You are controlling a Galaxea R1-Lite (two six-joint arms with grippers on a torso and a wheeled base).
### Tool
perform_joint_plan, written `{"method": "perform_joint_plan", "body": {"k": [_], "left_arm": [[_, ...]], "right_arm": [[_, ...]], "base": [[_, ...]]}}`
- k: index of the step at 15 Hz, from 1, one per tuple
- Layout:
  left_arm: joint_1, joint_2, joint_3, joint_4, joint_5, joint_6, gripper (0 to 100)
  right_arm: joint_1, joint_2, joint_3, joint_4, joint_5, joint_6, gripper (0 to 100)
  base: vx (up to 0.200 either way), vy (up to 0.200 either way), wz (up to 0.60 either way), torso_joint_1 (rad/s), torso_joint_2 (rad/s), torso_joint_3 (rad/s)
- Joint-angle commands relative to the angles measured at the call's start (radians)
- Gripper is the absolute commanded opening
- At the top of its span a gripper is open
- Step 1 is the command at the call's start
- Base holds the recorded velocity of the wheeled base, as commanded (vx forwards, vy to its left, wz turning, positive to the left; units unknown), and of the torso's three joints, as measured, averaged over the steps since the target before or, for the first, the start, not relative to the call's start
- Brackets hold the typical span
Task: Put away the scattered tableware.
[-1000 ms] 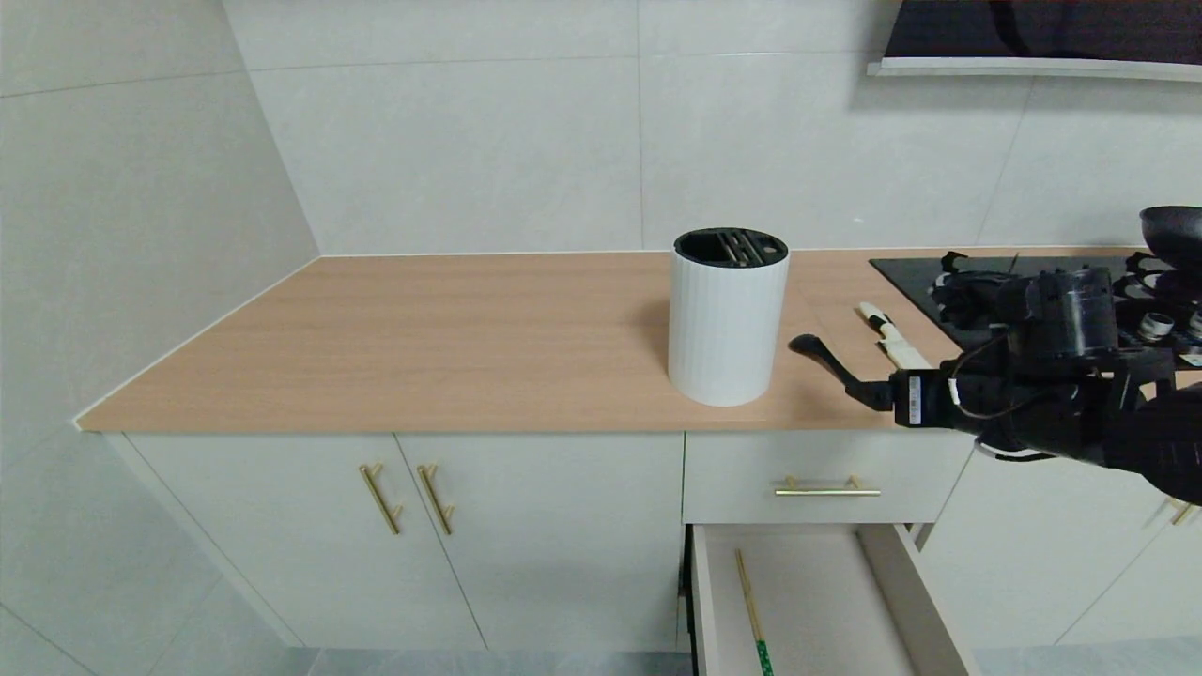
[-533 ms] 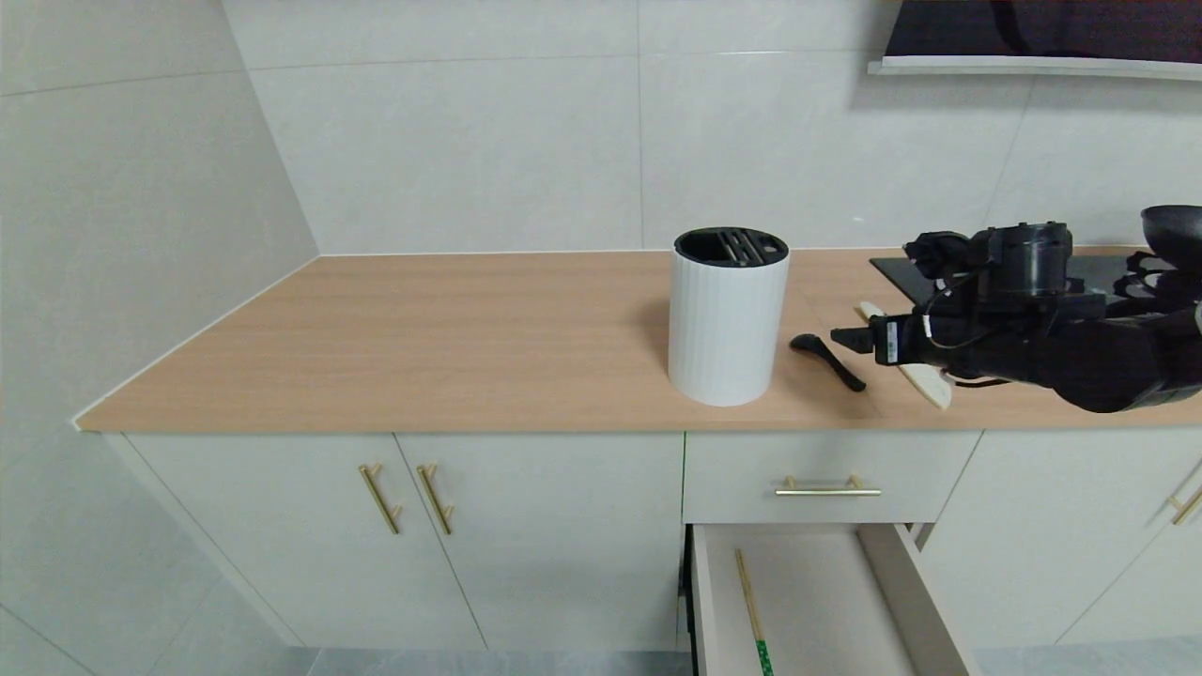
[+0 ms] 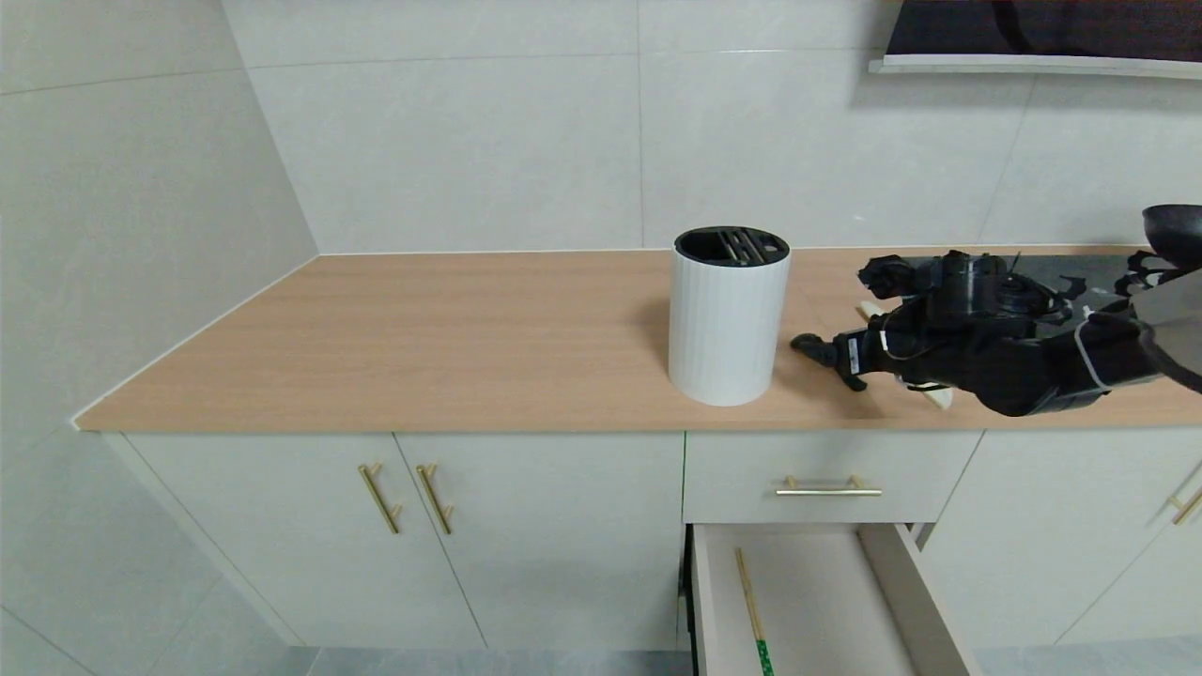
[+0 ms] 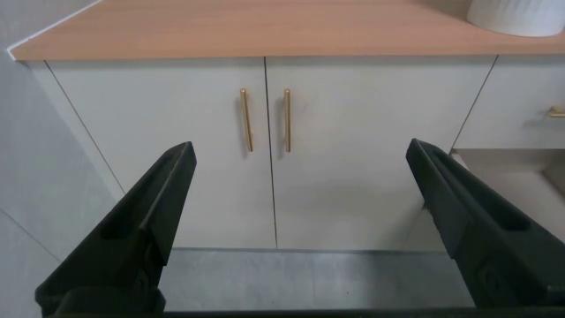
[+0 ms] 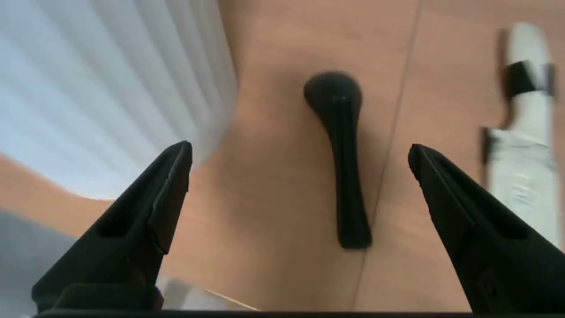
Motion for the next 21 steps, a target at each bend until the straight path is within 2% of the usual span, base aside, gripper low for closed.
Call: {"method": "perform_joint_plan", "body": {"k": [1,7,20,21], "left_arm": [[0.0,0.0,0.0,0.0,0.0,0.001,100],[0.0,0.0,0.0,0.0,0.0,0.001,100],[0.0,0.0,0.0,0.0,0.0,0.001,100],[0.0,0.0,0.0,0.0,0.0,0.001,100]], "right_arm": [[-0.012,0.059,-0.002,-0.012,0.003,-0.003,100],[-0.048,0.098,-0.022,-0.015,0.045,-0.022,100],[-0.076,0.171,-0.079,-0.038,0.05,-0.034,100],[-0.076,0.173,-0.077,-0.038,0.05,-0.034,0]], "base": [[0.0,0.0,0.0,0.0,0.0,0.0],[0.0,0.0,0.0,0.0,0.0,0.0],[0.0,0.0,0.0,0.0,0.0,0.0],[0.0,0.0,0.0,0.0,0.0,0.0]]}}
